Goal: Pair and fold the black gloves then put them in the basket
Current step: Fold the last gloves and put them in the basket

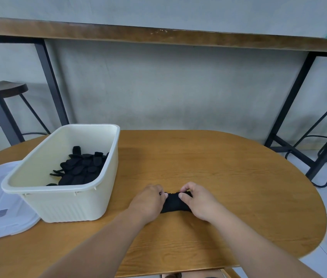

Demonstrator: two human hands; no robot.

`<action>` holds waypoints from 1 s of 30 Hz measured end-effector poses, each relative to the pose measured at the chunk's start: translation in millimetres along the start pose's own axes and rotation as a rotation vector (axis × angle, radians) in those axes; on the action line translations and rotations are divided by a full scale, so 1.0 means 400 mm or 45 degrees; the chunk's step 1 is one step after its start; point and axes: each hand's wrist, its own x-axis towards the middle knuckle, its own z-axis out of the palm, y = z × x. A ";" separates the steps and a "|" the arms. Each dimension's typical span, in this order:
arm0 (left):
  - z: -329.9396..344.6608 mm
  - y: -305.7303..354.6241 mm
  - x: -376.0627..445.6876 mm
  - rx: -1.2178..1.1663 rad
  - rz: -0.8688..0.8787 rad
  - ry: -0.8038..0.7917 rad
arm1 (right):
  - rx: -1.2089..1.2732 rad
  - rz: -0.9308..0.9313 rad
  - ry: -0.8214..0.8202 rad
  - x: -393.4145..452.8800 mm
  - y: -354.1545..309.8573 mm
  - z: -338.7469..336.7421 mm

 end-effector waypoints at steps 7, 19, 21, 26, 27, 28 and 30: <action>0.016 -0.007 0.002 0.090 0.054 0.156 | -0.046 0.016 0.028 0.012 -0.005 0.001; 0.048 -0.032 -0.008 0.072 0.248 0.399 | -0.292 -0.228 0.178 0.021 0.010 0.017; 0.049 -0.033 -0.005 0.062 0.247 0.413 | -0.250 -0.233 0.175 0.022 0.015 0.018; 0.049 -0.033 -0.006 0.199 0.333 0.516 | -0.253 -0.240 0.159 0.025 0.013 0.014; 0.045 -0.029 -0.008 0.273 0.378 0.529 | -0.289 -0.252 0.166 0.025 0.009 0.013; 0.045 -0.025 -0.010 0.349 0.427 0.518 | -0.341 -0.270 0.170 0.024 0.007 0.016; 0.039 -0.018 -0.010 0.503 0.515 0.471 | -0.453 -0.346 0.176 0.017 0.000 0.016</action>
